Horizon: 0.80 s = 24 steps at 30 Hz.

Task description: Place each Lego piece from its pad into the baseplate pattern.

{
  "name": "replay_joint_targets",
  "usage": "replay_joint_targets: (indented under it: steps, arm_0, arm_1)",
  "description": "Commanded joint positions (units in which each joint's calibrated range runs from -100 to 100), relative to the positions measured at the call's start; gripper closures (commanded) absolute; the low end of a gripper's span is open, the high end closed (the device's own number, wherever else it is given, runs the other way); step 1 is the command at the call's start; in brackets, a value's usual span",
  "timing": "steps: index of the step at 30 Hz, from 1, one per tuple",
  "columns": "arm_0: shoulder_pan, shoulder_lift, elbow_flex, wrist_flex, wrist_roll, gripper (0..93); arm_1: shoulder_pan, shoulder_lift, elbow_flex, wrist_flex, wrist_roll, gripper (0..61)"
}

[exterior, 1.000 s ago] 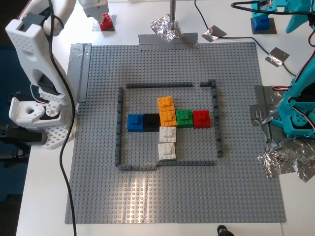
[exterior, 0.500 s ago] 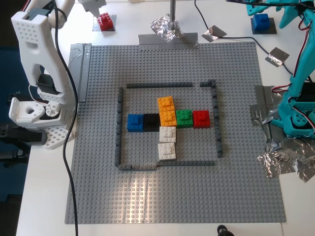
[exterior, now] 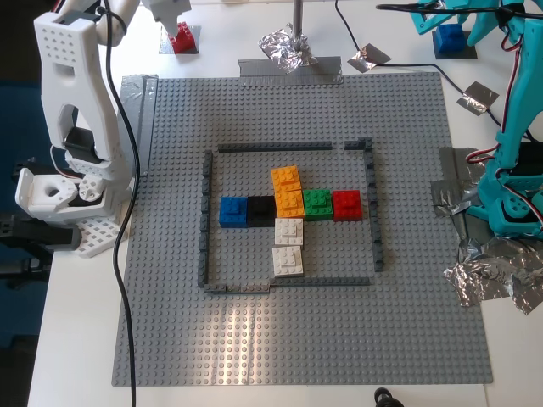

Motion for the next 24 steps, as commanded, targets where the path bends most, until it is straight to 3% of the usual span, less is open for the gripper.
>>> replay_joint_targets:
  steps: [1, 10, 14, 24]
  arm_0:
    - [-0.53, -0.3, -2.83, 0.35, 0.41, 73.6]
    - [-0.53, -0.05, -5.36, 0.1, 1.43, 73.4]
    - [-0.6, -0.05, -5.54, -0.06, 1.97, 67.6]
    - [-1.11, 2.53, -8.61, 0.35, 1.87, 68.2]
  arm_1:
    - [-1.04, 0.03, -5.07, -0.34, -0.01, 39.5]
    - [-0.97, 1.49, -2.81, -4.9, 0.09, 33.2]
    - [-0.39, 2.35, -1.37, -9.45, 0.77, 33.7]
    - [-0.39, 8.88, -5.97, -11.24, 0.63, 33.8]
